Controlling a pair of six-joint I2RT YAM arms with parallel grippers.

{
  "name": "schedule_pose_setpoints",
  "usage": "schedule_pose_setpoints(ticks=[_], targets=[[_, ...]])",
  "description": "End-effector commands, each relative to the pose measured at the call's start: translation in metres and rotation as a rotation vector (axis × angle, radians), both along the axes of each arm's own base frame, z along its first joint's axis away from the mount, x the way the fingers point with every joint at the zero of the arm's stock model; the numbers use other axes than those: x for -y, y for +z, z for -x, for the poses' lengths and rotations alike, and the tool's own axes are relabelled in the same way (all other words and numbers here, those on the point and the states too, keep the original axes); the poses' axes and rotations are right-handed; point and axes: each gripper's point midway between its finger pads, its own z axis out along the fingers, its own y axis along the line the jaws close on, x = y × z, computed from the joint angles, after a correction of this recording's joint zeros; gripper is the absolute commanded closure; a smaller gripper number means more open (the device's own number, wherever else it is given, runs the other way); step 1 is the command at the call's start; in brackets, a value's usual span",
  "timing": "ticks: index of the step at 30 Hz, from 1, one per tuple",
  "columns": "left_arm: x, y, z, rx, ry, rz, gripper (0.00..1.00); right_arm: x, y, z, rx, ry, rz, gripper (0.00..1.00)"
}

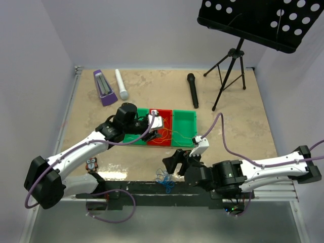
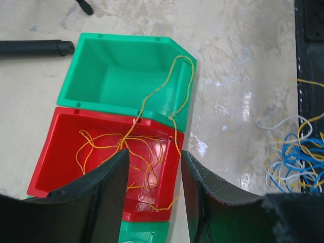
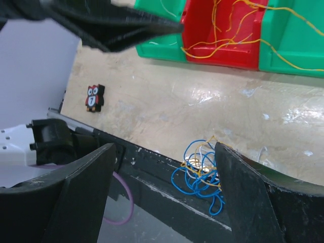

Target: Untangle the cables

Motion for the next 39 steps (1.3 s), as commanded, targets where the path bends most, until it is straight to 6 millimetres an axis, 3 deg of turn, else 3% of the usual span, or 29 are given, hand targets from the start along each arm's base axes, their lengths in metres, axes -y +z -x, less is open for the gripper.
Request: schedule_pose_setpoints(ticks=[1,4,9,12,16,22,27,31,39], targets=[[-0.008,-0.017,0.028,0.041,-0.165,-0.069,0.51,0.03,0.016,-0.018,-0.008,-0.154,0.009,0.16],[-0.013,-0.026,0.031,0.094,-0.213,-0.108,0.51,0.037,0.021,-0.034,-0.007,-0.2,0.014,0.18],[-0.007,-0.038,0.037,0.173,-0.302,-0.168,0.5,0.039,0.012,-0.064,-0.022,-0.219,0.029,0.2],[0.001,-0.047,0.027,0.248,-0.294,-0.211,0.5,0.036,0.009,-0.079,-0.021,-0.224,0.044,0.2],[0.013,-0.045,0.008,0.281,-0.258,-0.211,0.51,0.029,0.001,-0.096,-0.025,-0.222,0.095,0.2],[0.015,-0.065,-0.004,0.252,-0.275,-0.311,0.55,0.04,-0.012,-0.124,-0.045,-0.287,0.128,0.2],[0.02,-0.068,-0.04,0.219,-0.107,-0.335,0.76,0.048,-0.005,-0.13,-0.021,-0.292,0.094,0.2],[0.021,-0.062,-0.051,0.136,-0.028,-0.286,0.8,0.054,-0.006,-0.126,-0.018,-0.284,0.087,0.2],[0.002,-0.087,-0.07,-0.11,0.187,-0.324,0.92,0.055,-0.02,-0.125,-0.026,-0.274,0.112,0.19]])
